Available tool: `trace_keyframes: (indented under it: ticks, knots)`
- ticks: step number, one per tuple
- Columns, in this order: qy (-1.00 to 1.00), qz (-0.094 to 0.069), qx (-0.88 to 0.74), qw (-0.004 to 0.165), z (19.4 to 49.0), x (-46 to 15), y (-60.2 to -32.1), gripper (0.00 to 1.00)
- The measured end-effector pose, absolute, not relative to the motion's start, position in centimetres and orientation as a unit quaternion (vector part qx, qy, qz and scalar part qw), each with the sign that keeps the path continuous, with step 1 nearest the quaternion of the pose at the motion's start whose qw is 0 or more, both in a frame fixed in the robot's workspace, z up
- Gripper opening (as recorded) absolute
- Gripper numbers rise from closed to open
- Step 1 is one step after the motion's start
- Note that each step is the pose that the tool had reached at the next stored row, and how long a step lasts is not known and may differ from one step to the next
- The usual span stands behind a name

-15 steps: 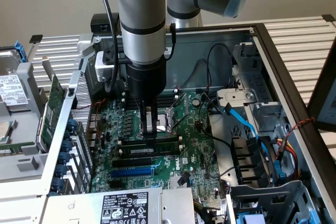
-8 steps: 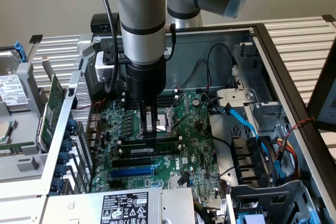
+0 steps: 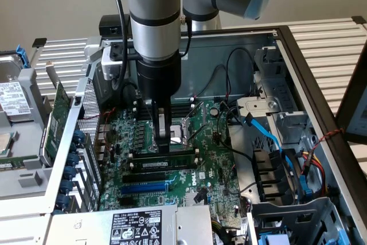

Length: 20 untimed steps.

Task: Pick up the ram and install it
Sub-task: 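Press down the ram until it locks into place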

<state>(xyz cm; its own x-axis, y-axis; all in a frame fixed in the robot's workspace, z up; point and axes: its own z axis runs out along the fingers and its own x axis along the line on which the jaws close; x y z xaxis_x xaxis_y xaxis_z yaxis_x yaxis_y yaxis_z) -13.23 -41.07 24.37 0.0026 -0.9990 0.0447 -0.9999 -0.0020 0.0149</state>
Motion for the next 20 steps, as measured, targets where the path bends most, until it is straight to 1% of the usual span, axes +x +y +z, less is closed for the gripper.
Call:
trace_keyframes:
  ticks: [12, 20]
  knots:
    - [-0.707, 0.010, 0.707, 0.021, 24.60, -13.23, -41.15, 0.11]
    - [-0.741, 0.009, 0.671, 0.021, 24.60, -13.23, -41.15, 0.11]
